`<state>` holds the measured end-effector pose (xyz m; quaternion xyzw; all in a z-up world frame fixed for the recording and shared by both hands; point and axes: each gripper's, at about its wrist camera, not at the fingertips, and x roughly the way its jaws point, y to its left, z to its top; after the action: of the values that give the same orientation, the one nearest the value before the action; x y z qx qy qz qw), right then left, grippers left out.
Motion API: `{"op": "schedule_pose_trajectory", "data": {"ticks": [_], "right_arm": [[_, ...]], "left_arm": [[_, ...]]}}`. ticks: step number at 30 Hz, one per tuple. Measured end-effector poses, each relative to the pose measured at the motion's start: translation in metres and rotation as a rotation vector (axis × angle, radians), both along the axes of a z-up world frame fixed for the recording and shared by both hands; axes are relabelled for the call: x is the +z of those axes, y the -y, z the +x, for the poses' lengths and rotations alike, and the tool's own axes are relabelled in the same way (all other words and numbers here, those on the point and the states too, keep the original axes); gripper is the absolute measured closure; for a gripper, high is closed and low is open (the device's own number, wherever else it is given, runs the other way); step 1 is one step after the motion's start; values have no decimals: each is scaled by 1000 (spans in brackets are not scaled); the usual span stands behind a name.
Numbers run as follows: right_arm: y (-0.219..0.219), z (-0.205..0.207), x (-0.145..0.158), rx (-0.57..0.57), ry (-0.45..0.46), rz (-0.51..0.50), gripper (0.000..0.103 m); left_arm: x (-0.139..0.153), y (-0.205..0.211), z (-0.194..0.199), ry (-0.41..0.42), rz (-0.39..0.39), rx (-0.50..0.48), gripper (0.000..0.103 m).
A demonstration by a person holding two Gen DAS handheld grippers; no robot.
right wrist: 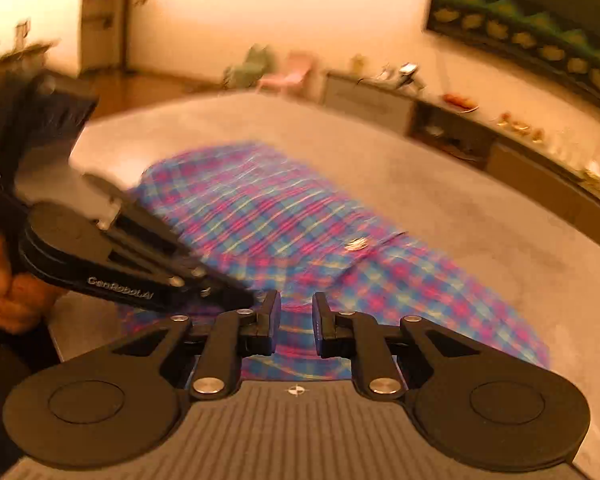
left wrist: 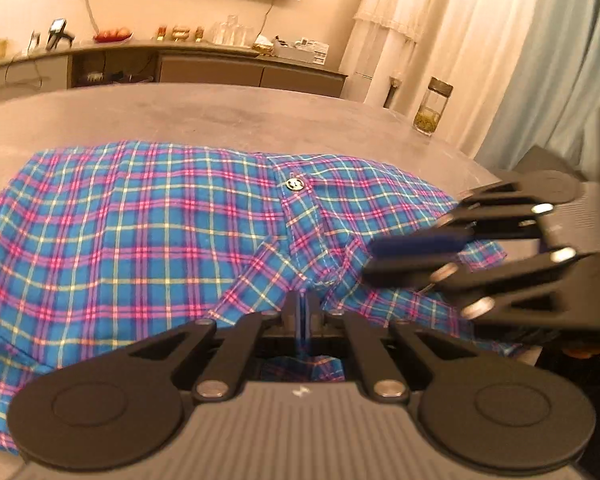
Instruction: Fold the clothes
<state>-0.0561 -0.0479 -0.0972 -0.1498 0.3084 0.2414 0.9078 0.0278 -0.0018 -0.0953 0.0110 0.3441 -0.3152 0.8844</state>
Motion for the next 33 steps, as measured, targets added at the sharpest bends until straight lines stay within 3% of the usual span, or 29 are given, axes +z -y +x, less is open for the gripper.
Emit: {"op": "schedule_pose_trajectory", "data": {"ticks": [2,6,7,10,14,18,21,24,26,27,29,30,33], "right_arm": [[-10,14,-14,-10,-50,-55,94],[-10,36,-11,-32,-154,-25,93],[-8,38,-11,-32,-163,-12,93],[5,45,-10,-18,-208,33,91],[49,41,7,-107,-96,80,88],[78,47,-14,-202,-93,-58,88],[73,33,-26,-197,-74,-166,89],[52,10,-29,-190,-76,-297,89],[31,-15,-26,-140,-112,-273,92],[21,-28,-23,-58,-149,-184,92],[8,-46,-11,64,-179,-29,88],[7,-46,-6,66,-150,-13,88],[24,-23,4,-20,-65,20,85]], "left_arm": [[3,9,-11,94,71,-29,102],[-5,49,-61,428,413,-219,103],[-7,53,-67,447,452,-245,103],[-6,51,-73,427,469,-263,103],[12,34,-80,402,427,-289,88],[16,20,-82,359,456,-341,85],[8,15,-66,350,516,-338,94],[-2,17,-26,417,652,-214,101],[-4,17,9,418,758,-46,103],[-1,11,22,398,768,23,103],[22,-6,20,342,639,49,95],[36,-14,12,320,555,42,89],[56,-30,-15,249,360,4,85]]}}
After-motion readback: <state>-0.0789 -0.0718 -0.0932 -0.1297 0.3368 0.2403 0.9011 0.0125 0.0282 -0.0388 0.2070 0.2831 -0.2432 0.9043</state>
